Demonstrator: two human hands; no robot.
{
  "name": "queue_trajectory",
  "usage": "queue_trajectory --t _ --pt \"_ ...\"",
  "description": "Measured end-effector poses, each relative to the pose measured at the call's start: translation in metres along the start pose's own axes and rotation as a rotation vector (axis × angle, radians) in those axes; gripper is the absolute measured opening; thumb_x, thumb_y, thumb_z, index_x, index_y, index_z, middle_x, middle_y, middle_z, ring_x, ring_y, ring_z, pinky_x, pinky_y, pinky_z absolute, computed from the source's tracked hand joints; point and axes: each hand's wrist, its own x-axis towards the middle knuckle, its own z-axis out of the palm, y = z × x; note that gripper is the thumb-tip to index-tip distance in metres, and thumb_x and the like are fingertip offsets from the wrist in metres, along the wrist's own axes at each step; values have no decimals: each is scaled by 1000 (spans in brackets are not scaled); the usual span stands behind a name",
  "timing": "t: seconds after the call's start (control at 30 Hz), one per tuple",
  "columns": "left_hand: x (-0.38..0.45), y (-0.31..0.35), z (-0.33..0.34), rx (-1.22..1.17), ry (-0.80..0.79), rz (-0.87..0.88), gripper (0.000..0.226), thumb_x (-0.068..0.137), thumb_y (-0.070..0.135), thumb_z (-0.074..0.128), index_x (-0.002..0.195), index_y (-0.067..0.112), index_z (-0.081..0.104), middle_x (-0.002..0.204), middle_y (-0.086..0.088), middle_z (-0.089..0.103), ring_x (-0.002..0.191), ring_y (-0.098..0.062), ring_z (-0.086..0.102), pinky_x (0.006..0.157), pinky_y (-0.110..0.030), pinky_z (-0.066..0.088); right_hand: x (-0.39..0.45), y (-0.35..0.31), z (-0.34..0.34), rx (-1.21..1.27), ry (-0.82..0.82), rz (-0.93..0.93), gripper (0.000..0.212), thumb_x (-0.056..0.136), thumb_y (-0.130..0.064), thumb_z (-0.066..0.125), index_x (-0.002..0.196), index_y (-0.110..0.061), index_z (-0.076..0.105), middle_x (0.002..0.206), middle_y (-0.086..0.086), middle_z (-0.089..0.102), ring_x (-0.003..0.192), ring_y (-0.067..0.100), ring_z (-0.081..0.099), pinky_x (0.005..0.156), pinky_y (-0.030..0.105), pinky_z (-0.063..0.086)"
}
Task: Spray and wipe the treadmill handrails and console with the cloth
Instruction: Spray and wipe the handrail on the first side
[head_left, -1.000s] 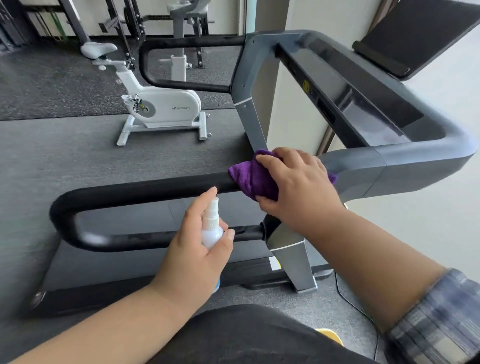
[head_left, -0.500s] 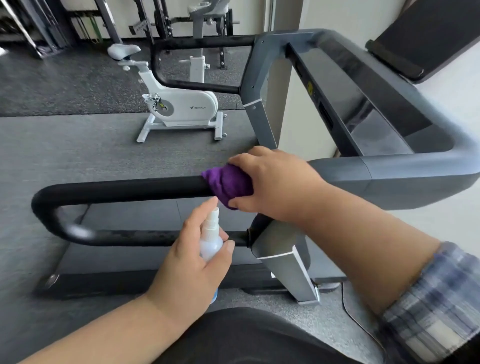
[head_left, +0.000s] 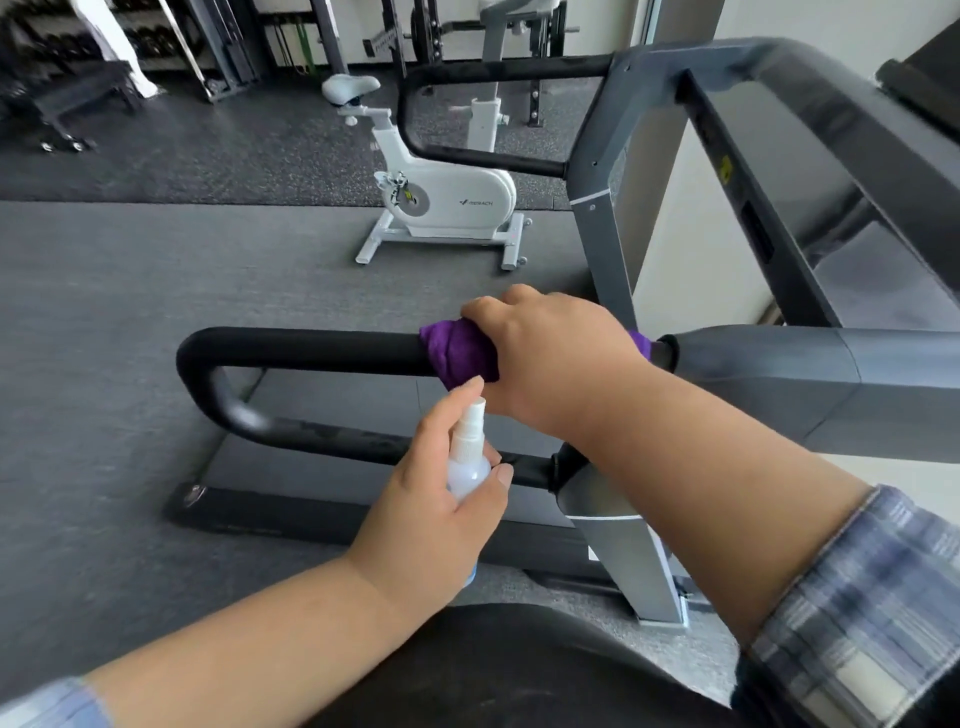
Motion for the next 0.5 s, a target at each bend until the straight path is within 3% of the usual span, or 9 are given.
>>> queue_trajectory --t 0.17,0.33,0.5 --pt "3 -2 -5 -12 17 37 63 84 40 59 128 73 30 98 14 62 94 -10 62 81 -7 42 -23 32 -5 110 -46 52 88 66 -80 64 142 -45 36 131 -9 52 107 25 58 79 35 49" --pt "-1 -18 -26 16 86 3 70 87 28 62 126 75 30 96 14 63 91 -11 61 78 -9 44 -15 23 -6 -39 -37 35 86 69 -84 55 142 -42 36 129 -8 56 100 25 63 74 34 49" --pt "-2 -30 -45 -20 94 -29 61 83 43 58 127 74 30 98 14 63 93 -12 62 79 -10 45 11 -12 2 -92 -18 6 83 73 -84 54 140 -38 39 117 -5 58 93 25 63 64 32 42"
